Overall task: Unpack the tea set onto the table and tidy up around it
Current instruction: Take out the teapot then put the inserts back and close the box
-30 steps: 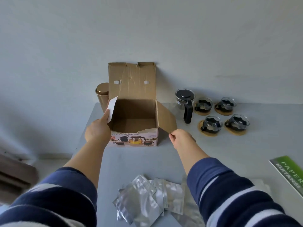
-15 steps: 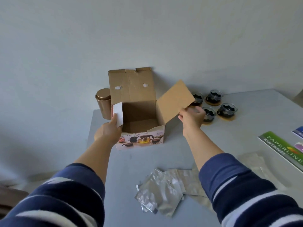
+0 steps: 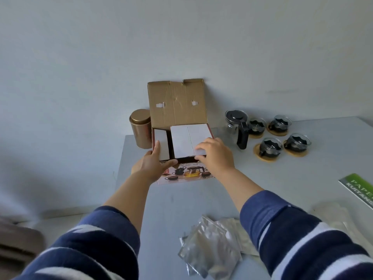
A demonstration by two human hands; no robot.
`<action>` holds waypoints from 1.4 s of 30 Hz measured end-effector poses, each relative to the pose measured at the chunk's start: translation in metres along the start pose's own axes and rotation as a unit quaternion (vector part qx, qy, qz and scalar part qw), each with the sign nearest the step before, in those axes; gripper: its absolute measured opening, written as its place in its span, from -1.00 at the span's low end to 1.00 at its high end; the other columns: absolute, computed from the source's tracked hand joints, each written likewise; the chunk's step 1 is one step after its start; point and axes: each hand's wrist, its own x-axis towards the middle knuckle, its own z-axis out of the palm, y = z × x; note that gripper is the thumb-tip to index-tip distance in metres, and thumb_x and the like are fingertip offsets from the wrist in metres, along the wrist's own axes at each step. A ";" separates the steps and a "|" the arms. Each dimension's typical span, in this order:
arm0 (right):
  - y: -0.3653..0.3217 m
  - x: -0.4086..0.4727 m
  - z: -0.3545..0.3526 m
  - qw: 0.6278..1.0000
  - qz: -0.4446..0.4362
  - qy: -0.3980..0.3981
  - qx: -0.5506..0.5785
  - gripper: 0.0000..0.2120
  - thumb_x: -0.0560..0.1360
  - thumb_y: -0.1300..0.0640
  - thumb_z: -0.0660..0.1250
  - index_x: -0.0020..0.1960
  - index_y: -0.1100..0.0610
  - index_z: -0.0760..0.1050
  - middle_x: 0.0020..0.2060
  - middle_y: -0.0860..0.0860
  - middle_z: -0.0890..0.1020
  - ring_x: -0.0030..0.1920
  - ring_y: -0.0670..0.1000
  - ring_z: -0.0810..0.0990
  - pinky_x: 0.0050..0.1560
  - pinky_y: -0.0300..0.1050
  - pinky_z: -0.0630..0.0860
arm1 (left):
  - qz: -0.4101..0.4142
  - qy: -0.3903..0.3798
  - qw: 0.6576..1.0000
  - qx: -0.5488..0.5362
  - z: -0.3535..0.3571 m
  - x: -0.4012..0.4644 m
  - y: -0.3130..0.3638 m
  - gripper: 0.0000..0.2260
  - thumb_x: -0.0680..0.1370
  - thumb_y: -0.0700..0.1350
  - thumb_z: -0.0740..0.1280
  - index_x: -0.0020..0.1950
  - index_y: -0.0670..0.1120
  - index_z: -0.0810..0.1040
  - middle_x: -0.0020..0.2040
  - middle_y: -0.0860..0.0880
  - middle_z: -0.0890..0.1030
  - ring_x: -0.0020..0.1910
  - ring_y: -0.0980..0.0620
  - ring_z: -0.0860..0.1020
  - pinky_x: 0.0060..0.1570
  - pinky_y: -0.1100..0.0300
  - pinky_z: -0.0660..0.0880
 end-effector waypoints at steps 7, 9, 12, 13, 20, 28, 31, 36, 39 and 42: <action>0.023 0.062 -0.001 0.988 0.084 -0.019 0.130 -0.71 0.48 -0.13 0.34 0.09 0.00 0.61 0.09 -0.01 0.62 0.13 0.04 0.55 0.12 0.02 0.47 | -0.016 0.034 0.999 0.024 0.006 0.028 0.008 -0.17 0.46 0.41 0.13 0.58 0.12 -0.17 0.48 -0.05 0.32 0.28 -0.15 0.49 0.01 -0.02 0.55; 0.025 0.093 -0.007 0.963 0.150 0.001 0.224 -0.66 0.54 -0.03 0.28 0.27 0.06 0.50 0.22 0.08 0.57 0.23 0.10 0.53 0.18 -0.01 0.47 | -0.023 0.043 0.999 0.020 0.010 0.032 0.008 -0.19 0.47 0.40 0.13 0.57 0.13 -0.17 0.47 -0.05 0.32 0.24 -0.15 0.51 -0.05 0.00 0.54; 0.020 0.140 -0.019 0.904 0.228 -0.040 0.360 -0.42 0.59 0.07 0.21 0.54 0.03 0.07 0.49 0.06 0.27 0.41 0.10 0.36 0.31 -0.04 0.35 | -0.029 0.048 0.998 0.019 0.012 0.039 0.009 -0.20 0.48 0.39 0.13 0.57 0.14 -0.17 0.47 -0.04 0.30 0.25 -0.15 0.50 -0.06 0.00 0.54; 0.019 0.153 -0.023 0.889 0.236 -0.049 0.389 -0.36 0.60 0.13 0.19 0.56 0.02 -0.06 0.53 0.04 0.19 0.46 0.09 0.30 0.33 -0.06 0.31 | -0.029 0.046 0.998 0.019 0.012 0.042 0.010 -0.19 0.48 0.39 0.14 0.57 0.14 -0.18 0.48 -0.04 0.30 0.26 -0.14 0.49 -0.06 0.00 0.54; 0.028 0.182 -0.028 0.904 0.201 -0.043 0.375 -0.35 0.58 0.23 0.16 0.55 -0.10 -0.04 0.44 0.05 0.37 0.25 0.07 0.50 -0.09 -0.22 0.42 | -0.028 0.037 0.999 -0.019 0.007 0.064 0.018 -0.18 0.48 0.36 0.18 0.58 0.13 -0.17 0.54 -0.04 0.20 0.39 -0.16 0.39 0.10 -0.07 0.48; 0.041 0.125 -0.024 0.913 0.148 -0.053 0.377 -0.13 0.48 0.31 0.28 0.55 -0.06 -0.20 0.08 0.02 0.52 0.05 0.02 0.52 -0.01 -0.15 0.51 | -0.036 0.053 0.992 -0.112 0.003 0.075 0.024 -0.08 0.47 0.26 0.31 0.58 0.01 -0.22 0.58 -0.07 0.13 0.44 -0.18 0.34 0.26 -0.12 0.41; 0.048 0.106 -0.016 0.888 0.148 -0.011 0.435 -0.28 0.46 0.24 0.21 0.51 -0.15 0.03 -0.10 0.05 0.50 -0.22 0.00 0.45 -0.16 -0.15 0.39 | 0.014 0.097 0.973 -0.211 0.006 0.068 0.020 -0.08 0.47 0.23 0.33 0.57 0.03 -0.24 0.59 -0.04 0.10 0.51 -0.10 0.25 0.32 -0.07 0.35; 0.060 0.082 -0.004 0.957 0.067 0.021 0.282 -0.66 0.60 0.25 0.14 0.33 0.08 0.49 0.22 0.04 0.57 0.11 -0.03 0.53 0.12 -0.28 0.36 | 0.044 0.181 0.954 -0.233 0.003 0.061 0.016 -0.41 0.60 0.09 0.20 0.53 0.22 -0.06 0.50 -0.02 0.31 0.32 -0.11 0.47 0.08 0.01 0.46; 0.068 0.076 0.007 0.974 0.040 0.024 0.222 -0.66 0.61 0.25 0.15 0.33 0.11 0.50 0.20 0.08 0.57 0.20 0.05 0.52 0.13 -0.27 0.34 | 0.059 0.189 0.967 -0.162 0.004 0.065 0.013 -0.59 0.65 -0.01 0.13 0.51 0.16 0.22 0.38 -0.02 0.46 0.24 -0.09 0.52 0.07 0.09 0.46; 0.072 0.073 0.017 0.977 0.028 0.043 0.205 -0.66 0.59 0.29 0.18 0.31 0.12 0.52 0.11 0.10 0.56 0.11 0.07 0.53 0.06 -0.28 0.34 | 0.074 0.199 0.966 -0.149 0.008 0.066 0.010 -0.65 0.66 -0.04 0.13 0.46 0.08 0.39 0.40 0.04 0.45 0.30 -0.02 0.46 0.14 0.21 0.40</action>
